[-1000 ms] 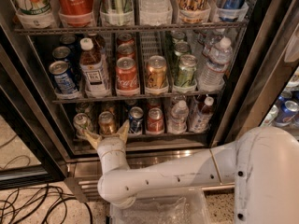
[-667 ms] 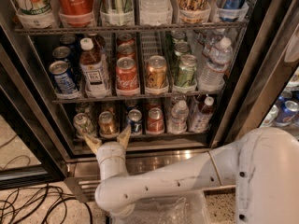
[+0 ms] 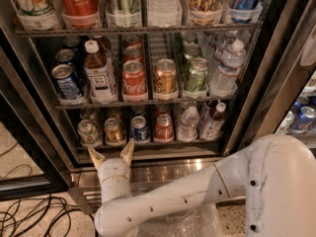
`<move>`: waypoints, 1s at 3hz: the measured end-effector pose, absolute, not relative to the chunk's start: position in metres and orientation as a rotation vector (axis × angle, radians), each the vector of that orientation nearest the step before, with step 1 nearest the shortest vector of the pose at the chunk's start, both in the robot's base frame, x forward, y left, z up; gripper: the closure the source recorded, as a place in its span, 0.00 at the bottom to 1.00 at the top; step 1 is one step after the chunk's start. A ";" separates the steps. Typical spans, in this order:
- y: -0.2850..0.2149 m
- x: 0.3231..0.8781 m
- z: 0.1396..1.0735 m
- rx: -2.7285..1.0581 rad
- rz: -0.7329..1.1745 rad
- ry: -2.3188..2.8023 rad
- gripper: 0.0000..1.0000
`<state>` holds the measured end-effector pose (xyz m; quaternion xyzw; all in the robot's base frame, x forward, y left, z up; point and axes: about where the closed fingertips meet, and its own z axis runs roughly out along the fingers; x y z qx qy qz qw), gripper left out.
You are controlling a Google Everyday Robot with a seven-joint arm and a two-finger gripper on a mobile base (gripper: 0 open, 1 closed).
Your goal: Pick orange can from bottom shelf of fridge
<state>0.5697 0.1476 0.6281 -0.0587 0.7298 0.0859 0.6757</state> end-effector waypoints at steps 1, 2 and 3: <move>0.154 0.561 0.629 -0.135 0.201 1.638 0.18; 0.154 0.561 0.629 -0.135 0.201 1.638 0.38; 0.154 0.561 0.629 -0.135 0.201 1.638 0.46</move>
Offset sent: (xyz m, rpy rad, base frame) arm -0.0078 0.0054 0.0012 0.0032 -0.0021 0.0063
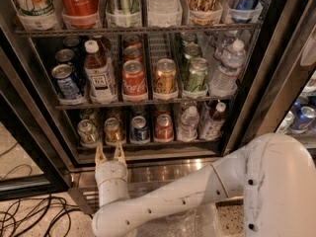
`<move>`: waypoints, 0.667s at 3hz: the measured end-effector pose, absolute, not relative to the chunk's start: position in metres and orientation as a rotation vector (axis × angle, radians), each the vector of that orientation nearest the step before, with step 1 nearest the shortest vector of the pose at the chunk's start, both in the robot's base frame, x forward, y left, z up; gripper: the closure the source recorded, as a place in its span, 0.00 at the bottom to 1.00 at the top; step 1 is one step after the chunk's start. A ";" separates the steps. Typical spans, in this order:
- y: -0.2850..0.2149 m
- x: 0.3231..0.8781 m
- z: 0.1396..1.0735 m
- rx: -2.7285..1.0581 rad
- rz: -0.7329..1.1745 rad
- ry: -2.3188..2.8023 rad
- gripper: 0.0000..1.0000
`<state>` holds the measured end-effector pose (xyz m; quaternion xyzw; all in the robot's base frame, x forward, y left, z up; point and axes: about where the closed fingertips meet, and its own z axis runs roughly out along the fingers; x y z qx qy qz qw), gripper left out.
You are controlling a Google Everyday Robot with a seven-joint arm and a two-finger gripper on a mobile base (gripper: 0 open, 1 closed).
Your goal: Pick orange can from bottom shelf of fridge
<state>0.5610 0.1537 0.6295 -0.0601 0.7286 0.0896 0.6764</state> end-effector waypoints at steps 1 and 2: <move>0.154 0.561 0.629 -0.135 0.201 1.638 0.42; 0.155 0.562 0.629 -0.140 0.203 1.638 0.38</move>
Offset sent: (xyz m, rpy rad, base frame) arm 0.0000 0.0000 0.0000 0.0000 0.0000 0.0000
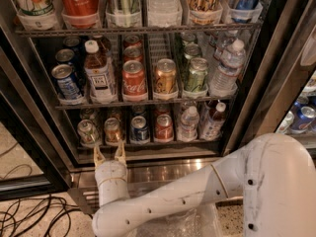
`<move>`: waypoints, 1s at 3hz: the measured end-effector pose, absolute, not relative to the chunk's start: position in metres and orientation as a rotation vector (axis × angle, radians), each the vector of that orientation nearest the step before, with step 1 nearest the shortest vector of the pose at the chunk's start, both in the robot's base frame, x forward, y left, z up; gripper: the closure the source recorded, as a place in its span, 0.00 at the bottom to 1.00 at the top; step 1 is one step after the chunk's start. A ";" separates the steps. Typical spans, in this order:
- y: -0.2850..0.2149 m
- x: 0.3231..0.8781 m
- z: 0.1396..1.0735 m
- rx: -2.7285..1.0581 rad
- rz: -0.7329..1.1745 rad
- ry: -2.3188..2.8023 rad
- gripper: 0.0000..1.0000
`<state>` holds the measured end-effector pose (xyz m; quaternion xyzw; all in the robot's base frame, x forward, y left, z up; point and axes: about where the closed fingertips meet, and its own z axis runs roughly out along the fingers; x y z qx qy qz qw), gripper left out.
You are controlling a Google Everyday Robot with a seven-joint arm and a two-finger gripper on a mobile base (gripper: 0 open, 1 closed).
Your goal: Pick orange can from bottom shelf of fridge
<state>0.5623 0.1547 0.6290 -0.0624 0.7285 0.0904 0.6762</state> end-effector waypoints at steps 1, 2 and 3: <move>0.154 0.571 0.627 -0.153 0.198 1.635 0.38; 0.148 0.584 0.625 -0.153 0.183 1.634 0.38; 0.143 0.598 0.623 -0.157 0.168 1.632 0.38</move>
Offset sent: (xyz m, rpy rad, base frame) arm 0.0373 -0.0163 -0.0067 -0.0322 -0.0105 -0.0201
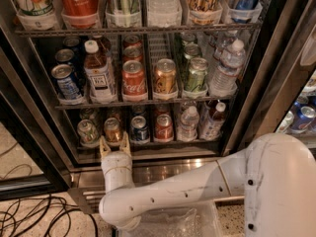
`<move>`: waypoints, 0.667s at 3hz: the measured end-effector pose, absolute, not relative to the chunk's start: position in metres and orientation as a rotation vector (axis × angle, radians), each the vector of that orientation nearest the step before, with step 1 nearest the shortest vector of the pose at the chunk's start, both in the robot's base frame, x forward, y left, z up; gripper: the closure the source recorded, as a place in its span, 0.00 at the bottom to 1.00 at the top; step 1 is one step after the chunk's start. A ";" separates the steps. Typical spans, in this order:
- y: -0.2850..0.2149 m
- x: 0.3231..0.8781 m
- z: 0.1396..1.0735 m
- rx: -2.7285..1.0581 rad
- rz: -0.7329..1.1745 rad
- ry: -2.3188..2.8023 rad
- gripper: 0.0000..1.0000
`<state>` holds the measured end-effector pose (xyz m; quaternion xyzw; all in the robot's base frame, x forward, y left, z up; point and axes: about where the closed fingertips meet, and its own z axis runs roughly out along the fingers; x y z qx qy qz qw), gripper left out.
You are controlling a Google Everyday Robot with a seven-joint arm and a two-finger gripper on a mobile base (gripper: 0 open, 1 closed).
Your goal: Pick orange can from bottom shelf of fridge
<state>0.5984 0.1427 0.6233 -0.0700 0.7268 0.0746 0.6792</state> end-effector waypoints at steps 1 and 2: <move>0.142 0.611 0.621 -0.162 0.160 1.628 0.37; 0.152 0.633 0.621 -0.179 0.168 1.611 0.37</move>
Offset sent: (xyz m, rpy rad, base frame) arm 0.0389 0.0098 -0.0025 -0.0105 -0.0275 0.0155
